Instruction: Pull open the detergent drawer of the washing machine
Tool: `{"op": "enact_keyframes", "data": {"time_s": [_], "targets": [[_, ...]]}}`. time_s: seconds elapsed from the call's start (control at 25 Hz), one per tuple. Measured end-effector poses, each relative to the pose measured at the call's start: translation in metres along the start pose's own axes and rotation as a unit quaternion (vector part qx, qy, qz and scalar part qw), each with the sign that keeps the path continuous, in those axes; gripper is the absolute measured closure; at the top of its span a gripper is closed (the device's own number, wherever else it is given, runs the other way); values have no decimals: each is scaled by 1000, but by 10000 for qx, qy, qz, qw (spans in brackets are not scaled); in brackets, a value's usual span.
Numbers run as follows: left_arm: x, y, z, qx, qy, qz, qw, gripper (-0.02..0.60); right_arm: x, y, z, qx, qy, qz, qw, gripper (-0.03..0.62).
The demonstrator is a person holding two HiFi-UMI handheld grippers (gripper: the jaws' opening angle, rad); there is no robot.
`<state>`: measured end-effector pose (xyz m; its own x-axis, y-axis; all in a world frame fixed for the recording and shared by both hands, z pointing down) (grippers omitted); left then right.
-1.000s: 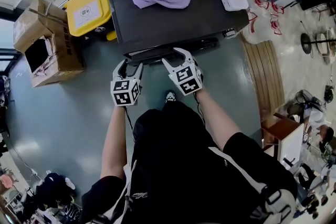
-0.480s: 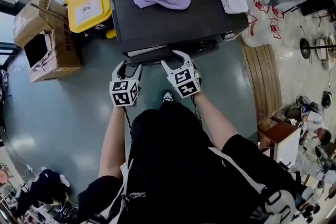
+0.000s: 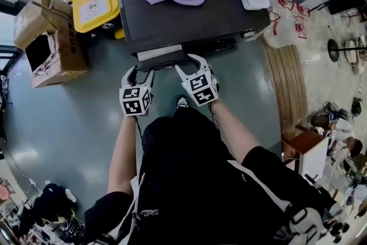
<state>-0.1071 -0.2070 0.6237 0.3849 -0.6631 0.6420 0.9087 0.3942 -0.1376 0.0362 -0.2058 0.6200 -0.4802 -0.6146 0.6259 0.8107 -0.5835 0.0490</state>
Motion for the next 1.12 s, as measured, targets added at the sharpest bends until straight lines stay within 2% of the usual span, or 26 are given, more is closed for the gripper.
{"op": "enact_keyframes", "data": {"time_s": [0.52,1.12], "targets": [[-6,6,13,12,-90,-51,9999,321,-9,-7,7,-5,135,57,9999,387],[-7,13,28,19,-148,-34,9999,321,-12,-12,26,177,-1,65,9998,385]]}}
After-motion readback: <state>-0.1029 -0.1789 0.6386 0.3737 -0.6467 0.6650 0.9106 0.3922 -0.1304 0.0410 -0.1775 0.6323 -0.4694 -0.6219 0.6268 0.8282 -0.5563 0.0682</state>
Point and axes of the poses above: the fingertips, and each gripper's own axes: x forward along the fingers, y to its right, z out of its underside, the point moved 1 cm from there along -x, backward along the fingers, and after that the axes turned 2 degrees about -y, right-handed, at the moved point
